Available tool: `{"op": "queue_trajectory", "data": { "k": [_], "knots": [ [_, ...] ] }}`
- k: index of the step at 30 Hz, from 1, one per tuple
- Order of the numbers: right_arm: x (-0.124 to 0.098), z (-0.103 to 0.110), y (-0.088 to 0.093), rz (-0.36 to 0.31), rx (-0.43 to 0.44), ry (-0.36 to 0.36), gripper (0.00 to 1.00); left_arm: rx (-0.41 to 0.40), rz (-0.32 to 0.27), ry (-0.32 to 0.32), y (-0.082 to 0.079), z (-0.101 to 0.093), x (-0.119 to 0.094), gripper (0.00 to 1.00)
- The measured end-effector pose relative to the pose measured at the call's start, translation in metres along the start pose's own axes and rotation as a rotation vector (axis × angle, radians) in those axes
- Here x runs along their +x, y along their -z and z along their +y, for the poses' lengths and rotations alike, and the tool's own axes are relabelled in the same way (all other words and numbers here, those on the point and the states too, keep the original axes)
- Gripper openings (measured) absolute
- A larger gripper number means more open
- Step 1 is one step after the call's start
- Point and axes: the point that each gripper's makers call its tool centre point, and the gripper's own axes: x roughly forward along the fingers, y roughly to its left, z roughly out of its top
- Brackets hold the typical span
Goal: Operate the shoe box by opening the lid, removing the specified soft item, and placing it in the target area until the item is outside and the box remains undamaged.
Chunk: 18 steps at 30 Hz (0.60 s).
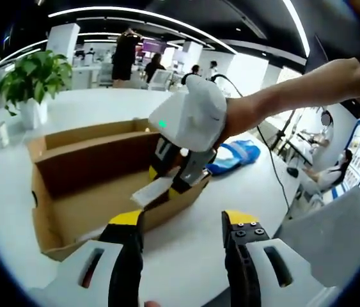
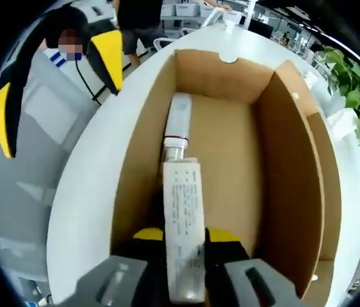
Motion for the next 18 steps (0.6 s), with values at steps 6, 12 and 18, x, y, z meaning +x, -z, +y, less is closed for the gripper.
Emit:
{"op": "queue_trajectory", "data": {
  "k": [6,12,18],
  "knots": [
    [-0.002,0.002,-0.001,0.010,0.013,0.005,0.17,-0.014,-0.001,-0.006,0.001,0.005,0.001,0.49],
    [-0.009,-0.005,-0.006,-0.025,0.074,0.031,0.17,-0.019,-0.003,-0.011,0.002,0.006,0.000,0.49],
    [-0.025,-0.017,-0.015,-0.088,0.150,0.064,0.17,-0.011,0.006,-0.004,0.003,0.001,0.002,0.49]
  ]
}}
